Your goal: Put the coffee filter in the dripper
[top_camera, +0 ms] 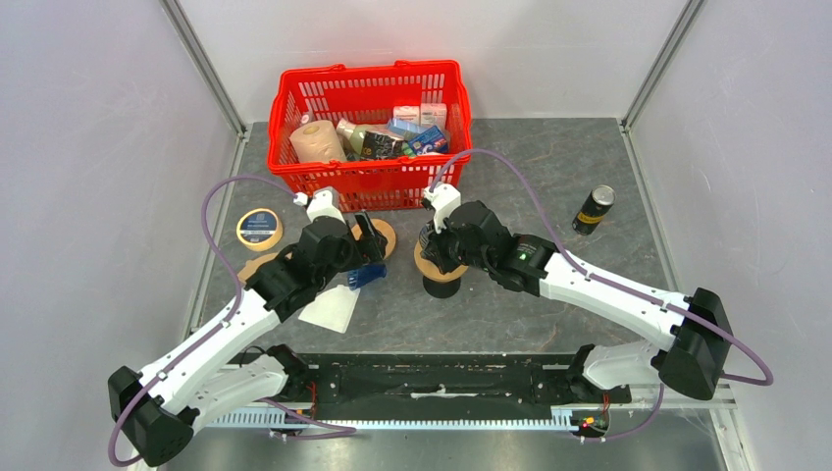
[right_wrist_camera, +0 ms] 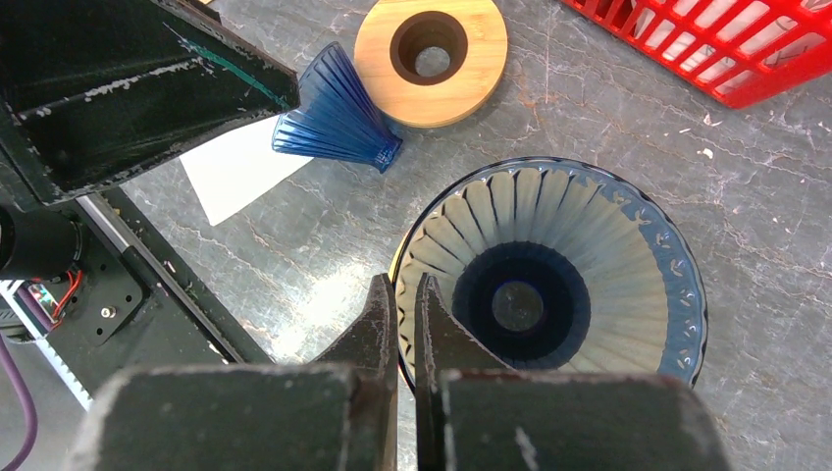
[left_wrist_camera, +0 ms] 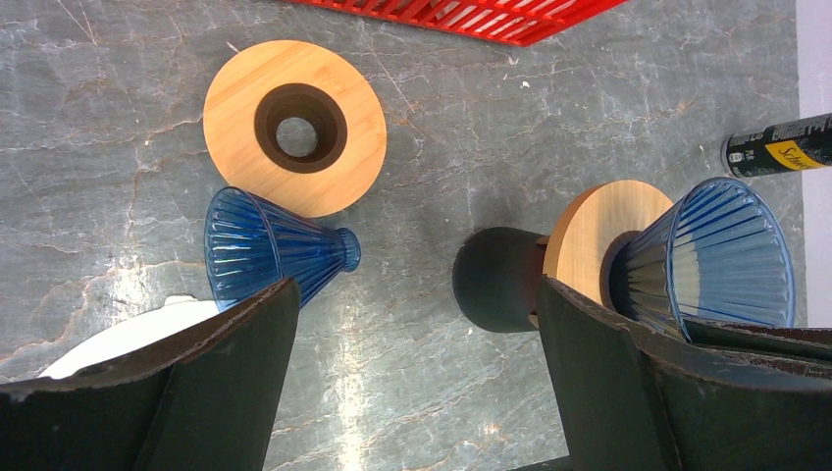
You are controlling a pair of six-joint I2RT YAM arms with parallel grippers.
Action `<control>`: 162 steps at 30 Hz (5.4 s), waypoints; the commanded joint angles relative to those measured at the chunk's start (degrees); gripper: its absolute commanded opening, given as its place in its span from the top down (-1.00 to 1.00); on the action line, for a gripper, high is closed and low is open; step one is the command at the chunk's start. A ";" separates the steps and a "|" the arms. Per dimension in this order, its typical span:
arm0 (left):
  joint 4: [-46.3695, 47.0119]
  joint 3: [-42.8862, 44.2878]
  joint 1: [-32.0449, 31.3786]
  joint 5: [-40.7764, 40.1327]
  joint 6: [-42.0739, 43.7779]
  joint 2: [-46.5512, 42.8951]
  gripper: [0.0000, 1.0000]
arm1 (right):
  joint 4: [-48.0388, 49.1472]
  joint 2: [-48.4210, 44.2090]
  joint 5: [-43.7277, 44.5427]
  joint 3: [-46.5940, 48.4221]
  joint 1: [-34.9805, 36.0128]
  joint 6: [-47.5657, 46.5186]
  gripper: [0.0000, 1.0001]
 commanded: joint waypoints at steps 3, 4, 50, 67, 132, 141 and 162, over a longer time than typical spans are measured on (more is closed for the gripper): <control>0.53 0.91 0.26 -1.87 0.67 -1.38 -0.92 | -20.35 6.19 -6.16 -7.09 0.49 2.70 1.00; 0.52 0.94 0.24 -1.85 0.67 -1.35 -0.92 | -20.39 6.39 -6.30 -7.17 0.60 2.63 1.00; -0.82 2.67 0.22 -2.49 0.84 -3.99 -0.92 | -25.09 6.31 2.10 6.74 1.31 1.20 0.46; -0.33 2.23 0.23 -1.83 0.58 -5.56 -0.92 | -24.94 7.41 6.66 14.36 1.31 -1.50 0.20; -15.88 -16.54 15.91 6.63 -17.30 5.59 -0.81 | -11.39 -12.26 18.24 0.20 -23.61 9.73 -0.99; -13.68 -16.40 15.87 7.33 -15.55 9.43 -0.79 | -11.04 -12.01 17.84 -0.35 -24.18 9.33 -0.98; -12.76 -12.70 15.84 8.62 -13.97 19.55 -0.44 | -10.43 -11.39 17.06 -0.90 -25.32 9.17 -0.98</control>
